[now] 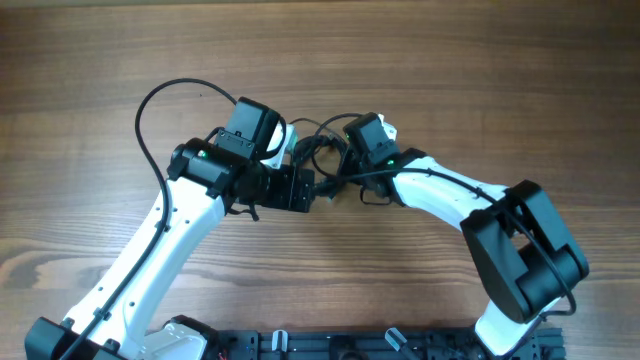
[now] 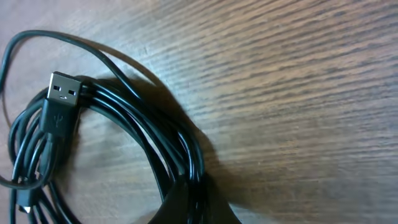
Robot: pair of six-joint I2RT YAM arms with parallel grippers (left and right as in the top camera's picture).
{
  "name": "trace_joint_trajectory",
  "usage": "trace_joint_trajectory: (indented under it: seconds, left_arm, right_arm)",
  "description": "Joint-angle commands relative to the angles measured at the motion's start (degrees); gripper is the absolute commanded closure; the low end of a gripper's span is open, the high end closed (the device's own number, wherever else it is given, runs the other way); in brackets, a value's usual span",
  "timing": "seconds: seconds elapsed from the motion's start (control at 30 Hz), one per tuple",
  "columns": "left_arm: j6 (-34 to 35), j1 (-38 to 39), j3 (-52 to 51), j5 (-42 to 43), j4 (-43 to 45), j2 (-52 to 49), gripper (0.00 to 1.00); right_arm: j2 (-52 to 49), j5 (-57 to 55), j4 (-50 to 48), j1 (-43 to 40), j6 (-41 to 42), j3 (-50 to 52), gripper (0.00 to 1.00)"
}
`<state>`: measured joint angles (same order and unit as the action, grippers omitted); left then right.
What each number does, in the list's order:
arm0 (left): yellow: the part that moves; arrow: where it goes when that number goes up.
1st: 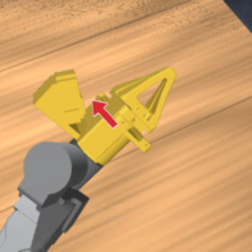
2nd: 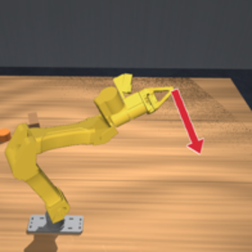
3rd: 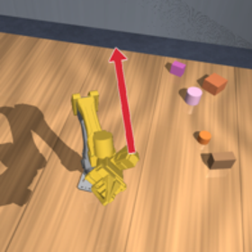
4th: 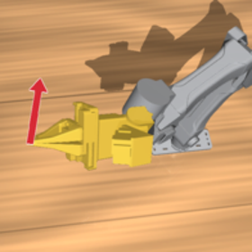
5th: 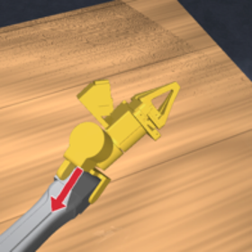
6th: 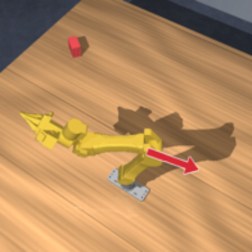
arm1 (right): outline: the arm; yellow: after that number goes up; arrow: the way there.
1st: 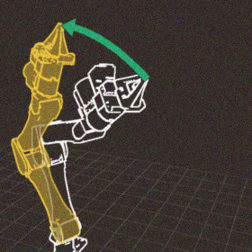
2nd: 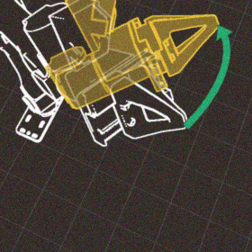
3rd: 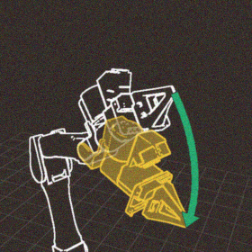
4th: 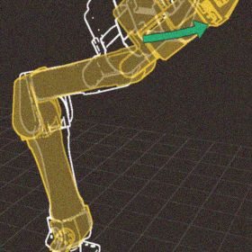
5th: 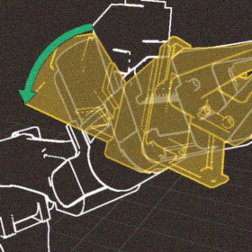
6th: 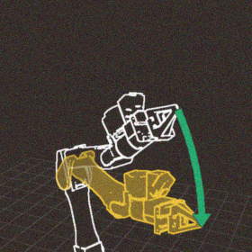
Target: Untangle cables
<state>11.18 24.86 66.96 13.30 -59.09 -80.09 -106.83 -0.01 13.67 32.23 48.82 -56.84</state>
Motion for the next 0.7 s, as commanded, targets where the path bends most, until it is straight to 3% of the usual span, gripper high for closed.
trace_joint_trajectory:
  seconds: [0.0, 0.17, 0.3, 0.53, 0.67]
  left_arm:
    - [-0.44, 0.15, -0.66, -0.48, -0.11, -0.17, 0.0]
    - [-0.26, 0.17, -0.66, -0.02, -0.28, -0.17, 0.0]
    - [-0.31, 0.17, -0.66, 5.77, -0.26, -0.17, 0.0]
    - [-0.31, 0.17, -0.66, 9.22, 0.09, -0.17, 0.02]
    - [-0.35, 0.17, -0.66, 9.2, -1.16, -0.17, 0.02]
  right_arm:
    - [2.71, -0.15, 5.18, 0.7, -8.5, 1.66, 0.96]
    - [19.96, 1.57, 9.49, 0.7, -10.27, -0.17, 0.96]
    - [35.65, 2.01, 10.27, 0.7, -10.23, -0.17, 0.96]
    - [47.19, 6.21, 10.21, 0.7, -11.06, -0.15, 0.96]
    - [47.8, -5.9, 19.06, 0.7, -12.61, -0.15, 0.96]
